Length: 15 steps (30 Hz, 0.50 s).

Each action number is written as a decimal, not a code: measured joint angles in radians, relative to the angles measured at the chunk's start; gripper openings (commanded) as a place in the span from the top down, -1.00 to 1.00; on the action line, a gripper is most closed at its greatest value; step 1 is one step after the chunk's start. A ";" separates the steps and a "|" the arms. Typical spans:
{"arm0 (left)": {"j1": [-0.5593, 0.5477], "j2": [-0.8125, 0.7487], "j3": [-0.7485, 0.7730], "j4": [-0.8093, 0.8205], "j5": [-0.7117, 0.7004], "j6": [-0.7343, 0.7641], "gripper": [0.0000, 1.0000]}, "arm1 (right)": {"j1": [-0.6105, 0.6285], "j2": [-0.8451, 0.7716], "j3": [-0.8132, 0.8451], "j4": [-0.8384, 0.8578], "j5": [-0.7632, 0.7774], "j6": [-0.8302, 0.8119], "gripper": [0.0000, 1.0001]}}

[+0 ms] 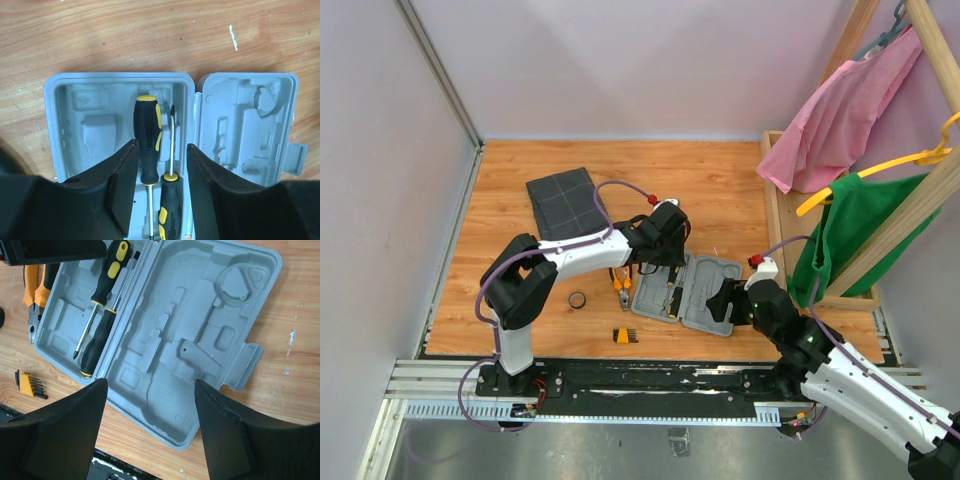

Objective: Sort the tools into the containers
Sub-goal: Place the screwdriver in the storage box.

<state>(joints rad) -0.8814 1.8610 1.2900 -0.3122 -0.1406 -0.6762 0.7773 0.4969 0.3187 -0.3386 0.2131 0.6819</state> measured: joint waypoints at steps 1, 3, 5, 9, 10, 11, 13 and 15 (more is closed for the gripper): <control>0.000 -0.003 0.000 0.000 0.002 0.002 0.07 | 0.000 0.002 0.000 0.000 0.001 -0.001 -0.43; 0.000 -0.005 -0.008 0.005 0.006 0.003 0.09 | 0.000 0.008 0.000 0.000 0.000 -0.001 -0.43; 0.000 -0.005 -0.023 0.005 0.008 0.002 0.13 | 0.000 0.013 0.000 0.000 0.000 -0.001 -0.43; 0.000 -0.005 -0.047 0.000 0.011 0.003 0.19 | 0.000 0.025 0.000 0.002 -0.001 -0.001 -0.39; 0.000 -0.003 -0.047 0.000 0.012 0.002 0.21 | 0.000 0.029 0.000 0.003 -0.002 -0.001 -0.38; 0.000 -0.003 -0.047 0.001 0.013 0.003 0.22 | 0.000 0.036 0.000 0.005 -0.004 -0.001 -0.36; 0.000 -0.001 -0.047 0.002 0.017 0.003 0.23 | 0.000 0.053 0.000 0.013 -0.009 -0.001 -0.34; 0.000 0.006 -0.047 0.006 0.024 0.003 0.25 | 0.000 0.078 0.000 0.028 -0.022 -0.002 -0.30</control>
<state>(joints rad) -0.8814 1.8671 1.2430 -0.3065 -0.1169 -0.6735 0.7773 0.5751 0.3187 -0.3107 0.1909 0.6804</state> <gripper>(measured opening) 0.387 0.676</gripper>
